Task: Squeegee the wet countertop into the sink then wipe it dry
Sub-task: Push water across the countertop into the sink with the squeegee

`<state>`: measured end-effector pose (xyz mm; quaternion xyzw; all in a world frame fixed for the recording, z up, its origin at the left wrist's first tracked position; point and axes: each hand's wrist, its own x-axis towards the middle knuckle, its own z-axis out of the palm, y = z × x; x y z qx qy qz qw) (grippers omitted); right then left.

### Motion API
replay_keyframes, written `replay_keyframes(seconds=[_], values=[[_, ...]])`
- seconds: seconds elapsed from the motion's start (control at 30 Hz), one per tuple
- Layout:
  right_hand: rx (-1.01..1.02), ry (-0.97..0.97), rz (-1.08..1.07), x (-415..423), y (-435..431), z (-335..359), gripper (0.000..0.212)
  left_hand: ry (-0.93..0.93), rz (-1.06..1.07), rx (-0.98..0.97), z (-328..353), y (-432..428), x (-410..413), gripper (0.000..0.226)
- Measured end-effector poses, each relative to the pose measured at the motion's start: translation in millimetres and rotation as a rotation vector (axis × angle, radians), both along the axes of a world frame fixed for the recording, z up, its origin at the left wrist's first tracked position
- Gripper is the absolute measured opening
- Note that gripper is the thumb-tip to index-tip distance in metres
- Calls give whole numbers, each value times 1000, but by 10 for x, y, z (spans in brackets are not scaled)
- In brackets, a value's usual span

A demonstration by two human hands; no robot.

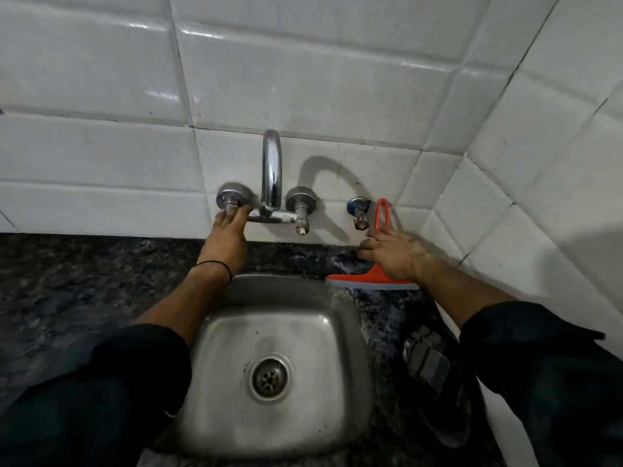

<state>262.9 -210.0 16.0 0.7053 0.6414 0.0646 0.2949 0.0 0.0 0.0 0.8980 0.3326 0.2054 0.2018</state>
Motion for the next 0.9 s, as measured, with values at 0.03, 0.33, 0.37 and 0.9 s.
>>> replay_keyframes(seconds=[0.03, 0.33, 0.37, 0.9], values=[[-52, -86, 18, 47, 7, -45, 45, -8, 35, -3, -9, 7, 21, 64], [-111, -293, 24, 209, 149, -140, 34, -36, 129, 18, -75, 7, 79, 55], [-96, -293, 36, 195, 159, -121, 33, -29, 135, 18, -51, -17, 77, 54], [-14, 207, 466, -1648, 513, 168, 35, -115, 384, -248, -253, 158, -1752, 21]])
